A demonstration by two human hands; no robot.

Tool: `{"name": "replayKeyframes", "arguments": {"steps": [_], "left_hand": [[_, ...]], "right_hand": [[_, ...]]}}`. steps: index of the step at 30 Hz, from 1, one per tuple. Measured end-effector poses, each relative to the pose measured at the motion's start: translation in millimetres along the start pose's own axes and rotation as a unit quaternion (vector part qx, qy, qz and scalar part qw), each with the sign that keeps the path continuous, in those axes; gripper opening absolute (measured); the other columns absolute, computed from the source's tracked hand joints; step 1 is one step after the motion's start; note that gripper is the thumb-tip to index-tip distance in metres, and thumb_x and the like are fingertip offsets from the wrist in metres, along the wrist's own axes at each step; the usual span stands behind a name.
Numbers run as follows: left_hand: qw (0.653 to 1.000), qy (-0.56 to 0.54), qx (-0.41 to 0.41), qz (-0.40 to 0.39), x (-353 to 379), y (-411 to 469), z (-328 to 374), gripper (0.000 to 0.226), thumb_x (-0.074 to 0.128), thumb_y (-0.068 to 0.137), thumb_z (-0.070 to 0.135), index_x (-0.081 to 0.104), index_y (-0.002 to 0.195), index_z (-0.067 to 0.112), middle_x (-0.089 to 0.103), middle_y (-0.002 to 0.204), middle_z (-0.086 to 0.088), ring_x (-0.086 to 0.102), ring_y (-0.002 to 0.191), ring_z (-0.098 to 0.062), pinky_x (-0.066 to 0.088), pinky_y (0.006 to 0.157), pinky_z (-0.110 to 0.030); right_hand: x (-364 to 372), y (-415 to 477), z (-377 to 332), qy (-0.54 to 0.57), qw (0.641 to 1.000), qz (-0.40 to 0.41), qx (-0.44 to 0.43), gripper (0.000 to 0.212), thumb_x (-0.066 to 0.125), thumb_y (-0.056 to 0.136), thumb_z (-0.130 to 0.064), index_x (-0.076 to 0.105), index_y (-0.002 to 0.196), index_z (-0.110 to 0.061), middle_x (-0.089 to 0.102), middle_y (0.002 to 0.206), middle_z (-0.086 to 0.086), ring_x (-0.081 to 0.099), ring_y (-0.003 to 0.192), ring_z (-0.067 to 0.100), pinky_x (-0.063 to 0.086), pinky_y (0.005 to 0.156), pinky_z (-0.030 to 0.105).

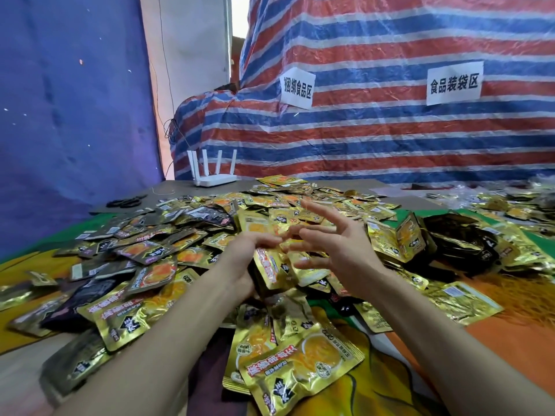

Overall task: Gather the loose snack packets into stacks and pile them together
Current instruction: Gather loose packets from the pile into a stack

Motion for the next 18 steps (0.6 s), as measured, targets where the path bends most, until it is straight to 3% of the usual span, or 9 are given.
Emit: {"name": "replayKeyframes", "arguments": {"steps": [3,5,7,9,11,15,18], "left_hand": [[0.987,-0.062,0.064,0.134,-3,4,2,0.022,0.062,0.088,0.001,0.066,0.109,-0.001,0.067,0.105,-0.025,0.064,0.085,-0.035,0.054,0.083,-0.052],[0.974,-0.094,0.1,0.181,-6,4,4,0.025,0.067,0.089,0.004,0.064,0.111,-0.005,0.07,0.108,-0.026,0.067,0.083,-0.036,0.055,0.084,-0.054],[0.965,-0.112,0.127,0.201,-8,3,6,0.029,0.071,0.089,0.011,0.065,0.113,-0.004,0.071,0.109,-0.025,0.069,0.079,-0.035,0.058,0.076,-0.052],[0.964,-0.103,0.123,0.211,-8,3,5,0.037,0.074,0.088,0.024,0.064,0.117,0.004,0.068,0.109,-0.021,0.068,0.086,-0.036,0.06,0.073,-0.05],[0.973,-0.114,0.097,0.174,-6,1,3,0.038,0.072,0.089,0.032,0.064,0.117,0.007,0.067,0.112,-0.02,0.07,0.093,-0.039,0.06,0.077,-0.052],[0.983,-0.173,0.034,0.045,2,-2,0,0.03,0.057,0.098,0.028,0.068,0.099,0.0,0.074,0.077,-0.018,0.074,0.068,-0.035,0.06,0.054,-0.042],[0.984,-0.17,0.041,0.026,2,2,-2,0.033,0.054,0.099,0.028,0.075,0.097,0.002,0.075,0.092,-0.021,0.075,0.08,-0.037,0.063,0.063,-0.046]], "right_hand": [[9,-3,5,-0.058,0.998,0.014,0.01,0.055,0.082,0.08,-0.004,0.066,0.128,-0.027,0.072,0.113,0.014,0.076,0.092,0.027,0.063,0.064,0.044],[19,-7,10,-0.094,0.995,0.013,0.013,0.062,0.091,0.071,-0.013,0.068,0.126,-0.031,0.066,0.121,0.012,0.074,0.098,0.025,0.063,0.069,0.048],[33,-10,17,-0.145,0.989,0.005,-0.013,0.062,0.093,0.065,-0.024,0.07,0.12,-0.041,0.064,0.126,0.003,0.07,0.108,0.018,0.063,0.077,0.045],[45,-12,23,-0.226,0.972,-0.006,-0.069,0.061,0.091,0.064,-0.033,0.067,0.119,-0.048,0.065,0.126,-0.016,0.061,0.115,-0.002,0.056,0.09,0.031],[50,-11,25,-0.256,0.96,0.001,-0.113,0.059,0.089,0.066,-0.034,0.067,0.119,-0.047,0.065,0.123,-0.023,0.056,0.115,-0.012,0.045,0.094,0.02],[44,-8,31,-0.226,0.966,0.03,-0.124,0.061,0.086,0.063,-0.031,0.066,0.12,-0.039,0.063,0.124,-0.015,0.061,0.11,-0.002,0.049,0.087,0.013],[44,-8,34,-0.223,0.966,0.034,-0.131,0.064,0.085,0.064,-0.031,0.064,0.123,-0.03,0.061,0.125,-0.018,0.061,0.11,-0.002,0.052,0.089,0.017]]}}
Point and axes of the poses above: each hand's wrist, its own y-axis towards the middle knuckle, its own x-axis out of the palm, z = x × y, the point moved 1 cm from there along y, towards the middle knuckle
